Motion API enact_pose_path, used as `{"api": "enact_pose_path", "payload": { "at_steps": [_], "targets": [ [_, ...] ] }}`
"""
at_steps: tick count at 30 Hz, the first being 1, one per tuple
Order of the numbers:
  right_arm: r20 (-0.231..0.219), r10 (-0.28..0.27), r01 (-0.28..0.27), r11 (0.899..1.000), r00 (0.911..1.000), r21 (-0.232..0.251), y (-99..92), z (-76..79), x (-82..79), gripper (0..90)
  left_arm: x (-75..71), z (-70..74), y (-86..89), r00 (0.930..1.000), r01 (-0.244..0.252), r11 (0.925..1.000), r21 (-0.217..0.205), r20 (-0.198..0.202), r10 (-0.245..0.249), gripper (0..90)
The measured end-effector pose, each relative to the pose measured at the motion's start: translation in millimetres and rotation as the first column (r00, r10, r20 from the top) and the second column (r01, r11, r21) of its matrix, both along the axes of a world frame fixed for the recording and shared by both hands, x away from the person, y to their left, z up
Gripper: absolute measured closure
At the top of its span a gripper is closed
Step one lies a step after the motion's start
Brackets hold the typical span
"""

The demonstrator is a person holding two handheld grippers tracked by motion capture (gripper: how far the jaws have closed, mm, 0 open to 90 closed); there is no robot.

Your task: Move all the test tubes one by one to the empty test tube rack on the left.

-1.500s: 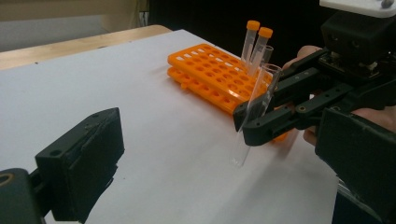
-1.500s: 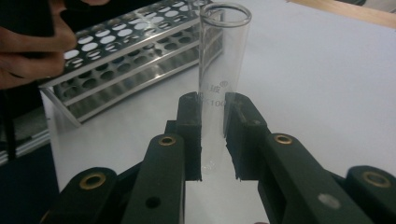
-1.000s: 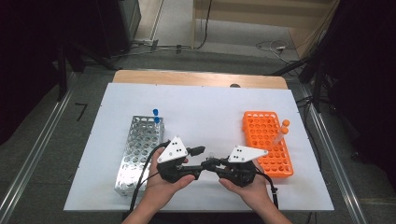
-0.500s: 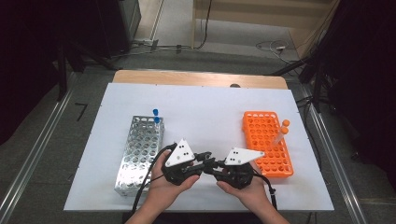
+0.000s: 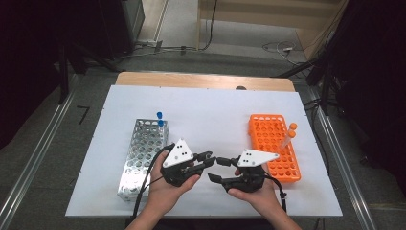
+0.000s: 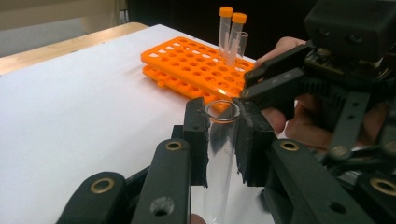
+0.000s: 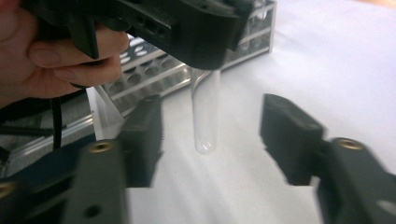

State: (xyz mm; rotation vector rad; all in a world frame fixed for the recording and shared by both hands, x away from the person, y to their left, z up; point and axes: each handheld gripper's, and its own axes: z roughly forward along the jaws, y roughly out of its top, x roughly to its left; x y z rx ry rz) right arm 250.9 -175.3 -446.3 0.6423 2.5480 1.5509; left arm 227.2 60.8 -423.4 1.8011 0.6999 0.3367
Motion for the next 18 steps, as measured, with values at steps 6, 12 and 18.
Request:
{"api": "enact_pose_path", "payload": {
  "at_steps": [6,12,18],
  "targets": [
    [0.012,-0.025,0.024,1.000,0.9996,0.011,-19.0,4.5,2.4,2.6,4.3,4.6,11.1,0.9997,-0.022,0.9997,-0.013,0.008,0.023,76.5],
    [0.018,-0.052,0.052,0.998,0.9985,0.046,-42.8,8.1,4.7,0.0,7.9,8.3,20.2,0.9987,-0.051,0.9984,-0.024,0.006,0.051,76.5],
    [0.031,-0.109,0.107,0.993,0.9936,0.043,-62.9,6.7,6.0,0.0,11.3,12.3,31.9,0.9963,-0.086,0.9960,-0.024,0.006,0.086,76.5]
  ]
}}
